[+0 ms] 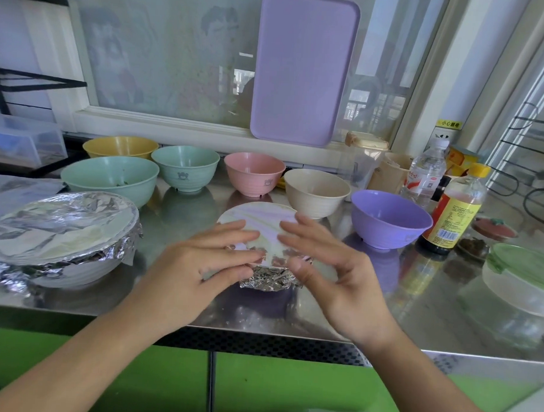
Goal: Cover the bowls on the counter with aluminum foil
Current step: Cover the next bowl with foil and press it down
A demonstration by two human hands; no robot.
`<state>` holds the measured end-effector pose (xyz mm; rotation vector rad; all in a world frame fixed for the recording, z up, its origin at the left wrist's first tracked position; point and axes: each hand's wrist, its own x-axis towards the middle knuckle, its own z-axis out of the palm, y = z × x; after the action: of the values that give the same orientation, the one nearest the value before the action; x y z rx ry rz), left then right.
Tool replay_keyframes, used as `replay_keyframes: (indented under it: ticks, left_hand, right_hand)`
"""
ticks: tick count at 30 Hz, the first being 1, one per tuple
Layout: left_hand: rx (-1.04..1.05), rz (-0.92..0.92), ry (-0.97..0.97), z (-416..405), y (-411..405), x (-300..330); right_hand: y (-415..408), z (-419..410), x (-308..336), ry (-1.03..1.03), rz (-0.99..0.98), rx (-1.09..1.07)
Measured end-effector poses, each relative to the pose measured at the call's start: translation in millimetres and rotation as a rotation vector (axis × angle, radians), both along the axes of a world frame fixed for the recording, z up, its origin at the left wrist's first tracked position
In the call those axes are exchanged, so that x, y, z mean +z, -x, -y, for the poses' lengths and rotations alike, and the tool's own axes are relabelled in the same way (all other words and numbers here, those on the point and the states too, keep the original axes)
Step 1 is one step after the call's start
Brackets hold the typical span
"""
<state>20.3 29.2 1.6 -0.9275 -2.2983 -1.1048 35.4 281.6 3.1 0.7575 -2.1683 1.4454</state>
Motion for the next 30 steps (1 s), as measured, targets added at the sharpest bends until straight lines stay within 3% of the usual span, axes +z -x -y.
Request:
replay_keyframes:
  ticks: [5,14,17,26,30]
  left_hand:
    - [0.011,-0.066,0.016,-1,5,-9]
    - [0.030,-0.057,0.079,0,1,-1]
    - [0.043,-0.119,0.133,-17,-4,1]
    - [0.135,-0.076,0.068,1,7,-2]
    - [0.086,-0.108,0.110,-25,-2,-1]
  right_hand:
    - [2,1,-13,-0.180,-0.208,-0.045]
    - [8,-8,-14,-0.258,-0.353,-0.199]
    - [4,9,-10,-0.311,-0.456,-0.150]
    - [15,-13,-18,-0.291,-0.406,-0.284]
    - [14,6,-15,-0.312,-0.455,-0.229]
